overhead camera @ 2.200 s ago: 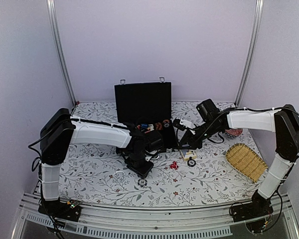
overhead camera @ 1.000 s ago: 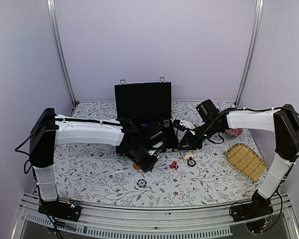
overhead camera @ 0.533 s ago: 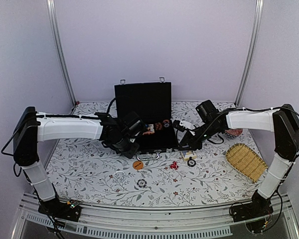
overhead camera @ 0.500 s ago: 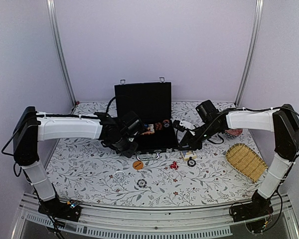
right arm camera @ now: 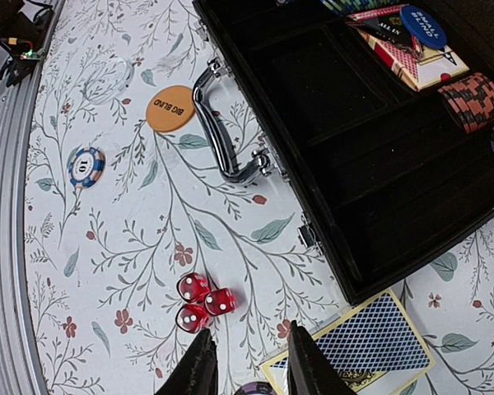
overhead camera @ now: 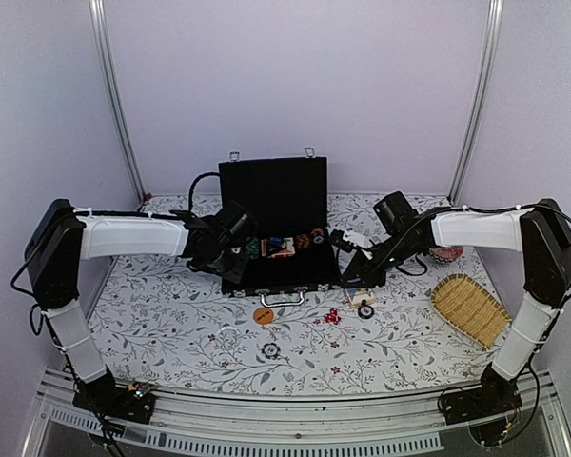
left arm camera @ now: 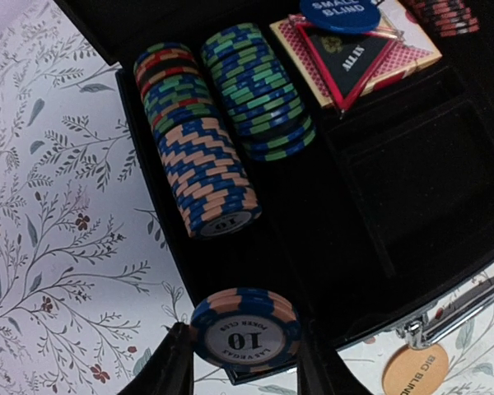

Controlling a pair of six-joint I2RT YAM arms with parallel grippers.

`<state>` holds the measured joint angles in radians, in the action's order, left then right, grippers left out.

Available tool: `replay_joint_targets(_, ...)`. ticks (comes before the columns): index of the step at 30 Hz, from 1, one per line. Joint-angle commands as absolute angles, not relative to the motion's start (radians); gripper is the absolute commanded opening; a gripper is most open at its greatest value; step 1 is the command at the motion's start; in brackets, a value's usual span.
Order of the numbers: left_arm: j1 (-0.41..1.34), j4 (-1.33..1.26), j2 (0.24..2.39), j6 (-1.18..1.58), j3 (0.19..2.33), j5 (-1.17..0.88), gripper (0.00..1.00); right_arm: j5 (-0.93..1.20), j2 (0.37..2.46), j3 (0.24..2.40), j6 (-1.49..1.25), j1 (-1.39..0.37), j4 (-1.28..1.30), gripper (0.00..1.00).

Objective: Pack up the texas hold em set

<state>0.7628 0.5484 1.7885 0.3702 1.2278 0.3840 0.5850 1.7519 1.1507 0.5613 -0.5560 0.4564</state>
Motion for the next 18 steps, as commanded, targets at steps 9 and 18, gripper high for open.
replay_joint_targets(9,0.714,0.426,1.89,0.349,1.215,0.385,0.36,0.615,1.776,1.163,0.558,-0.555,0.474,0.31)
replay_joint_targets(18,0.697,0.401,1.928,0.335,1.221,0.398,0.37,0.611,1.78,1.163,0.561,-0.554,0.476,0.31)
